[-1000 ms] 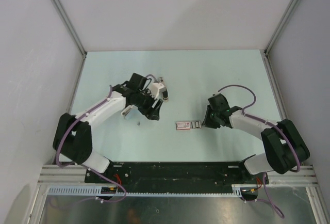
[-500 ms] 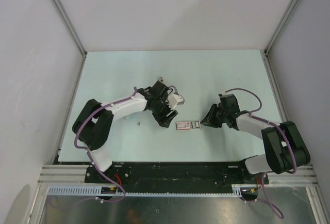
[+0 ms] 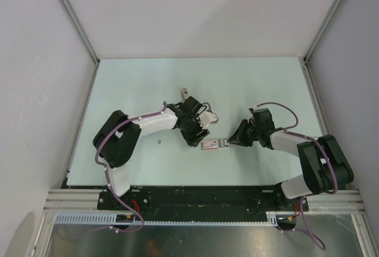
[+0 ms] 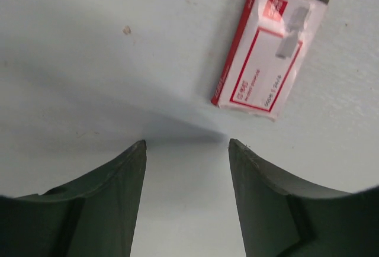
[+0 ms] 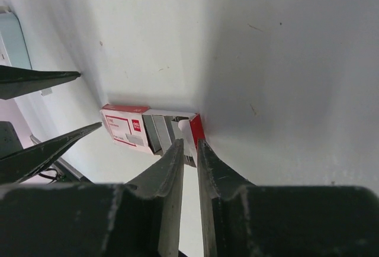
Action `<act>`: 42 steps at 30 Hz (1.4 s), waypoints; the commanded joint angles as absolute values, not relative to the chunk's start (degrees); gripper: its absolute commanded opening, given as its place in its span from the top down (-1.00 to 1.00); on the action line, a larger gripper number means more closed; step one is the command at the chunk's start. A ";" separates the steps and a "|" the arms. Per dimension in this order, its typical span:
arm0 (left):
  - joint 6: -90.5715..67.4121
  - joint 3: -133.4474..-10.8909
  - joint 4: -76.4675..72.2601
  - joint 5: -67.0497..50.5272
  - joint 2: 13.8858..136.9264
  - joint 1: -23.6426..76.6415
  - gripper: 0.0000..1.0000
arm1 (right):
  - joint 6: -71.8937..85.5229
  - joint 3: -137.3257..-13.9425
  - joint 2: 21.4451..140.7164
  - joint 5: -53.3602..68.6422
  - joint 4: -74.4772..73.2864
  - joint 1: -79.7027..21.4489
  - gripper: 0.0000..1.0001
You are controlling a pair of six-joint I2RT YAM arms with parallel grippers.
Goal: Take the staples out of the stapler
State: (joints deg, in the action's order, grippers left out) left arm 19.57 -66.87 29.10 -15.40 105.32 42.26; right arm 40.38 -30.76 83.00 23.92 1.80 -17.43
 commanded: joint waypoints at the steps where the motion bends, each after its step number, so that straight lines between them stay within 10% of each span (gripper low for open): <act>1: 21.72 -69.73 26.53 -14.53 107.26 43.23 -0.24 | 41.05 -30.59 83.71 26.15 4.58 -17.19 0.62; 42: 20.74 -70.47 25.92 -12.73 107.75 45.33 -0.19 | 42.41 -34.83 87.91 25.23 6.47 -27.32 0.61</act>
State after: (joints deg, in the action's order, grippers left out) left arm 19.55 -69.82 27.07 -11.84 108.14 44.34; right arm 42.78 -32.49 87.22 25.76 6.66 -26.33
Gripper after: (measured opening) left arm 0.599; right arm 0.195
